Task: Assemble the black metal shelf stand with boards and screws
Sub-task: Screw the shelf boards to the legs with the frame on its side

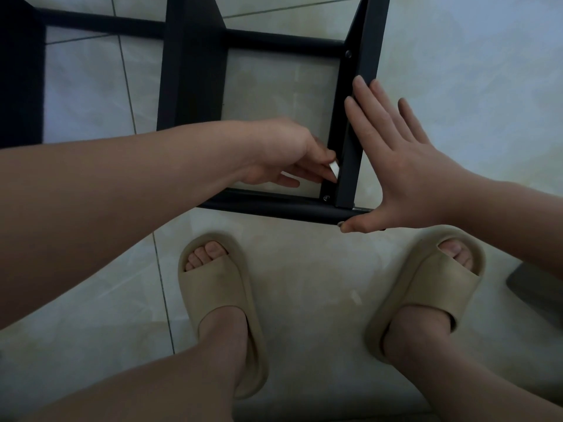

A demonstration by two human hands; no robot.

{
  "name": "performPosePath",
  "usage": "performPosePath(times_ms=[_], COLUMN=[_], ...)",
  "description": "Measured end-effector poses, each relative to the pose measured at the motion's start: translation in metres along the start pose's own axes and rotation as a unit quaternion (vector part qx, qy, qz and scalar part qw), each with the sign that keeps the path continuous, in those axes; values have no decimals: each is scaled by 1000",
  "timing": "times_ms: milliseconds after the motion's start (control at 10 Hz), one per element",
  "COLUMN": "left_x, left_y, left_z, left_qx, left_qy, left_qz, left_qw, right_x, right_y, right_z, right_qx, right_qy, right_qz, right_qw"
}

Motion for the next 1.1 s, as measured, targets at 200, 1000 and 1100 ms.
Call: performPosePath(times_ms=[200,1000,1100], left_x=[1,-18,-18], left_y=[5,11,11], left_z=[5,8,6], left_qx=[8,165,186], left_qy=[-16,-12,-12], left_qz=[-2,-56,-65], left_qw=[1000,985,980], right_x=[0,0,0], right_y=[0,0,1], right_z=[0,1,0], right_qx=[-3,-4,-5], right_qy=[2,6,6], right_qz=[-1,-4,-3], right_qw=[1000,1000,1000])
Point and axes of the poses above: each hand's wrist, its own x-axis towards the middle knuckle, its own z-axis out of the back of the hand, y = z × x, the point moved 5 cm from there along x, towards the middle knuckle, and after that the axes turned 5 degrees about y, right-handed, at the moved point
